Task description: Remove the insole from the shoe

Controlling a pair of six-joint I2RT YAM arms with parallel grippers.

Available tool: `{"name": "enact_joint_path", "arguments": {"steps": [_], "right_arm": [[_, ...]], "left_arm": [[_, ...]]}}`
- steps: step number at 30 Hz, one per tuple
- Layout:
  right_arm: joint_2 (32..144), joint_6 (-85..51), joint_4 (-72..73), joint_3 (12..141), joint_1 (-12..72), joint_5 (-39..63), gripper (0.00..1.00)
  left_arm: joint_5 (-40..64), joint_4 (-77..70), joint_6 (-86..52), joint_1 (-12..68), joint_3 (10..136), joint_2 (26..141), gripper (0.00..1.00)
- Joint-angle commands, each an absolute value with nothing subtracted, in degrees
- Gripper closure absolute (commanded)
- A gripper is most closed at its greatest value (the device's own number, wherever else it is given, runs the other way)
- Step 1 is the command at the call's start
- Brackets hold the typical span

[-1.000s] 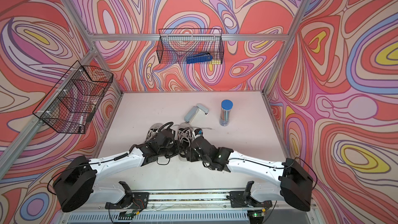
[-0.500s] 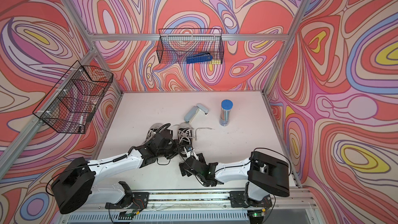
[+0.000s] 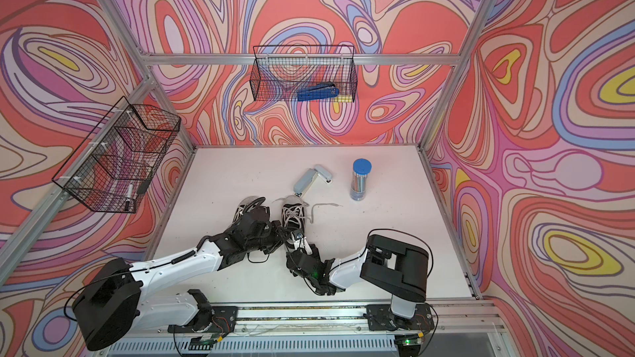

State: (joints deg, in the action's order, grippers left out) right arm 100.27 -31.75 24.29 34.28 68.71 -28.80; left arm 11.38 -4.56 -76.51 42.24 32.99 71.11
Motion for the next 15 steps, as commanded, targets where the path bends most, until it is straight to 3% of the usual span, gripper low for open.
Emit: {"name": "enact_joint_path", "arguments": {"steps": [1,12,13,15], "right_arm": [[100.0,-31.1,27.3,32.1,68.3,-31.5,0.49],[104.0,-29.7,30.0,32.1,67.9,-30.7,0.53],[103.9,-29.6,30.0,32.2,67.9,-30.6,0.5],[102.9,-29.3,28.6,32.8,67.9,-29.8,0.3]], "left_arm": [[14.8,-8.4,-82.2,41.0,32.3,67.4,1.0],[17.9,-16.3,-100.2,38.1,30.2,64.0,1.0],[17.9,-15.5,-100.4,38.1,30.2,63.7,1.0],[18.1,-13.5,-99.9,38.1,30.2,63.7,1.0]]}}
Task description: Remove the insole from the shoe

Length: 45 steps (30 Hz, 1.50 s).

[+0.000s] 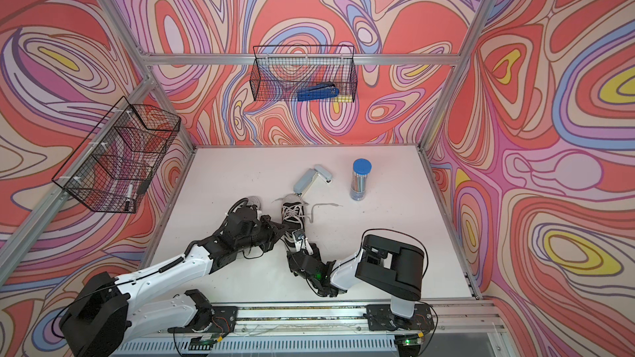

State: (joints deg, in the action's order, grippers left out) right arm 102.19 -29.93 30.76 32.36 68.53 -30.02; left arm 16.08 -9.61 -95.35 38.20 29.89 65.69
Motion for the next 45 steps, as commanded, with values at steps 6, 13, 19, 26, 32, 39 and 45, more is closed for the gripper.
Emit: {"name": "enact_joint_path", "arguments": {"steps": [6,13,19,26,32,39,45], "right_arm": [[91.0,-30.6,17.8,32.7,67.9,-24.1,0.08],[75.8,-35.5,-2.5,35.1,67.3,-13.8,0.11],[70.9,-69.5,-21.7,47.6,62.2,-14.1,0.31],[72.1,-101.0,-17.8,50.4,61.0,-14.6,0.35],[77.7,-113.2,-11.6,50.2,60.4,-10.0,0.36],[80.3,-116.3,-4.3,47.0,57.1,-8.4,0.34],[84.9,-118.2,1.8,46.3,56.2,-6.6,0.42]], "left_arm": [[18.3,-13.1,-99.2,38.1,26.7,65.6,1.0],[18.3,-16.1,-98.7,38.1,24.3,68.0,1.0],[18.4,-16.8,-98.8,38.1,25.0,68.0,1.0],[18.9,-18.1,-99.6,38.1,24.6,68.4,1.0],[19.3,-20.8,-100.1,38.1,24.3,68.8,1.0],[19.8,-23.4,-100.2,38.1,24.3,68.8,1.0],[19.9,-23.7,-100.6,38.1,24.0,68.6,1.0]]}}
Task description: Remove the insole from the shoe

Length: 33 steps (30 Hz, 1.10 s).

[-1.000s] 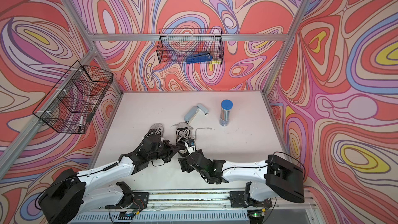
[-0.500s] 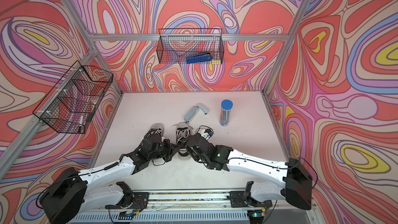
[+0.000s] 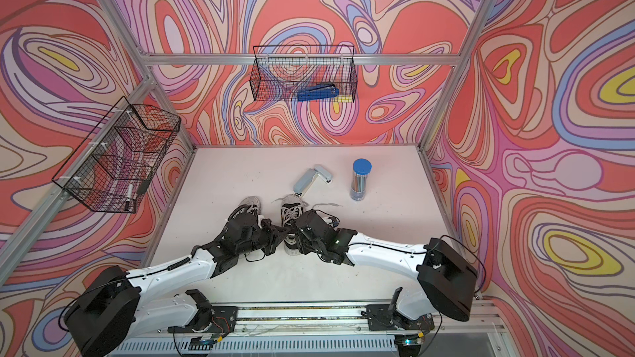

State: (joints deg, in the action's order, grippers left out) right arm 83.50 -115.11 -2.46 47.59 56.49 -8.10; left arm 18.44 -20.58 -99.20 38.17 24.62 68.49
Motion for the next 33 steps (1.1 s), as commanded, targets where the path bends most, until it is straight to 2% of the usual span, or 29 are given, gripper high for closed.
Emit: {"name": "enact_joint_path", "arguments": {"steps": [1,4,7,8,10,12,14,17,20,24,29,33], "right_arm": [[85.3,-118.3,2.2,46.2,56.2,-6.7,0.44],[86.0,-118.6,2.9,46.1,56.0,-7.2,0.58],[86.4,-118.2,3.1,46.0,55.6,-7.1,0.82],[86.5,-118.2,3.0,45.8,55.6,-7.2,0.89],[86.3,-117.9,3.1,45.6,55.3,-6.8,1.0],[85.6,-116.9,2.1,45.5,54.9,-7.0,1.0],[84.8,-116.1,1.7,45.1,54.4,-6.9,1.0],[83.8,-115.1,1.1,44.7,53.6,-6.0,1.0],[83.4,-114.2,0.6,44.4,52.9,-5.0,1.0],[83.4,-113.5,0.8,44.7,52.6,-4.3,1.0],[83.9,-113.5,1.7,44.7,52.5,-3.9,1.0],[84.0,-113.4,2.2,44.7,52.4,-3.6,1.0]], "left_arm": [[19.9,-23.7,-100.6,38.1,24.0,68.6,1.0],[19.9,-23.9,-100.9,38.1,23.5,68.5,1.0],[19.6,-23.3,-100.3,38.1,23.1,67.4,1.0],[19.2,-22.1,-99.4,38.1,23.2,66.6,0.97],[17.6,-17.5,-96.6,38.1,23.5,64.0,0.85],[14.3,-9.5,-92.2,38.1,24.2,60.1,0.73],[10.6,-0.9,-88.2,37.7,25.1,55.8,0.67],[6.1,12.2,-80.6,37.1,27.4,51.3,0.66],[3.6,22.3,-73.8,36.9,29.0,50.8,0.7],[6.1,21.8,-67.6,36.9,31.9,53.9,0.74],[10.3,13.3,-61.7,36.8,34.0,59.6,0.65],[14.2,7.0,-60.5,36.6,34.5,64.3,0.62]]}}
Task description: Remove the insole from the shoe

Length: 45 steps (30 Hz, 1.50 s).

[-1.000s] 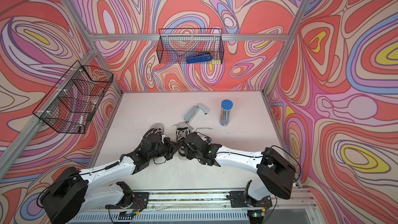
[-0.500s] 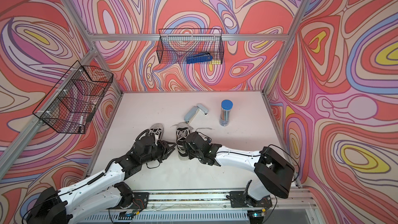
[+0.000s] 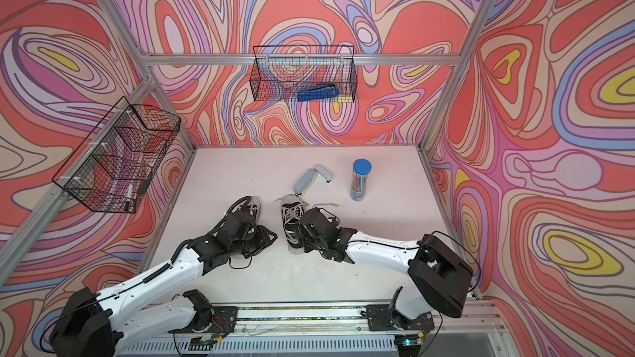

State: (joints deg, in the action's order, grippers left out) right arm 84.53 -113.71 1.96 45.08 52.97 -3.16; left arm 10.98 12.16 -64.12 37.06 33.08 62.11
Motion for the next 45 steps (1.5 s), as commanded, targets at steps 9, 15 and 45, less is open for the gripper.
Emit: {"name": "enact_joint_path", "arguments": {"steps": [9,15,45], "right_arm": [[84.2,-112.7,2.9,44.9,52.3,-3.1,1.0],[84.5,-112.7,3.6,44.9,52.2,-2.5,1.0],[79.8,-104.6,-5.7,49.2,52.0,3.0,1.0]], "left_arm": [[15.7,-4.6,-61.6,36.5,32.4,69.4,0.58],[16.4,-5.3,-60.4,34.7,33.8,74.5,0.56],[12.3,-6.3,-64.2,34.7,34.1,81.8,1.0]]}}
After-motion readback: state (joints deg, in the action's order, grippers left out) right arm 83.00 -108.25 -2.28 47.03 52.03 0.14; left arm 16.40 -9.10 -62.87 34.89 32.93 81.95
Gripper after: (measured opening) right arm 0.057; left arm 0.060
